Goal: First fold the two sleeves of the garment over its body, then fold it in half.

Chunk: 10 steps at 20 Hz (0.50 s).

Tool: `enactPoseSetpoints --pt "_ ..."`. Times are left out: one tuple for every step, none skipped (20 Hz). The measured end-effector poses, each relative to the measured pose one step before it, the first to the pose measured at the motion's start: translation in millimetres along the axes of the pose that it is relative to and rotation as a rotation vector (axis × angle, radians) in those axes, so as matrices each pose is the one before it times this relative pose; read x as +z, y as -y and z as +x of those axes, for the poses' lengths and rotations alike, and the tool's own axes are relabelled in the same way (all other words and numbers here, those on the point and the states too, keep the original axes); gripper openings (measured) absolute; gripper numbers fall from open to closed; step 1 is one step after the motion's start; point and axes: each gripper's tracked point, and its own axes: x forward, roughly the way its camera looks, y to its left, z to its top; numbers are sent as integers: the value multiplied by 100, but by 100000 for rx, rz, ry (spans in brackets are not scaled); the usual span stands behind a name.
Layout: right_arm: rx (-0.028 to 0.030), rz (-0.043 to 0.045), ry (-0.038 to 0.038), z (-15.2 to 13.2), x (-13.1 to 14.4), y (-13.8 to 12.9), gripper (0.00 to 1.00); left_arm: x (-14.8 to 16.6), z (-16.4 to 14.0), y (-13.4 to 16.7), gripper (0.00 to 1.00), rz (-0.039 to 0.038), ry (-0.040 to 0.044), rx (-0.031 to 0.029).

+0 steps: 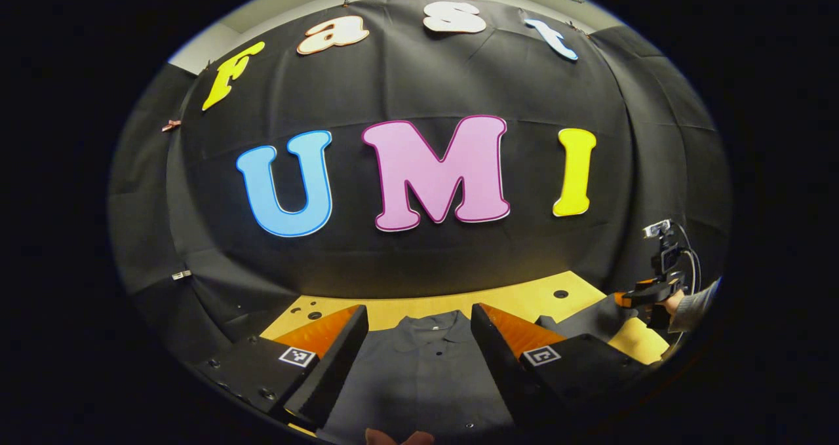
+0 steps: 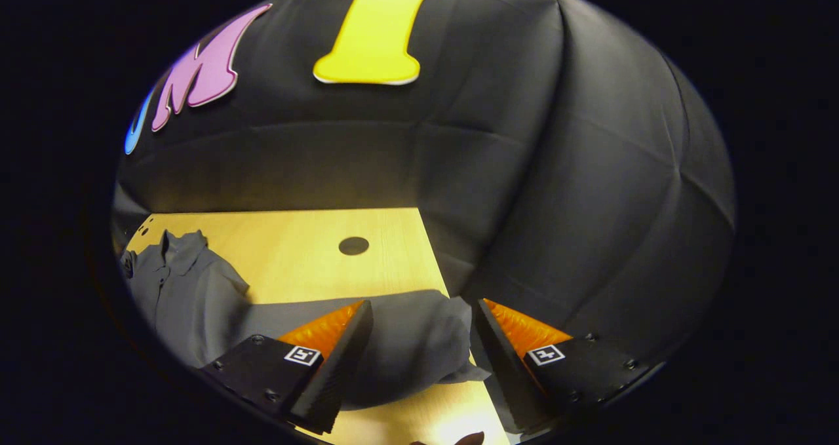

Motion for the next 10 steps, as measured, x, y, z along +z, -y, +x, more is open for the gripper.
enactPoseSetpoints --pt "-562 826 -1922 600 -950 327 98 -367 13 200 99 1167 -1018 -138" --pt "-462 357 -1827 553 -808 289 98 -310 26 258 98 934 -1069 -12" --pt "-177 294 -1537 704 -741 -19 98 -210 134 177 98 388 -910 89" --pt "41 281 -1824 521 -653 45 98 -342 36 105 97 33 -910 -33" --pt "268 182 -1582 553 -659 -37 98 -194 71 59 97 95 -1009 190" --pt "466 144 -1592 387 -603 -123 98 -293 -44 -5 98 261 -877 108" --pt "412 309 -1610 461 -665 -55 98 -64 -27 -75 98 619 -723 411" --pt "224 233 -1296 269 -452 -53 98 -96 -26 -195 97 630 -108 395" --pt "-41 242 -922 64 -378 68 98 107 74 -144 97 521 -210 593" --pt "20 265 -499 298 -148 0 98 -220 -6 -127 97 145 -277 411"
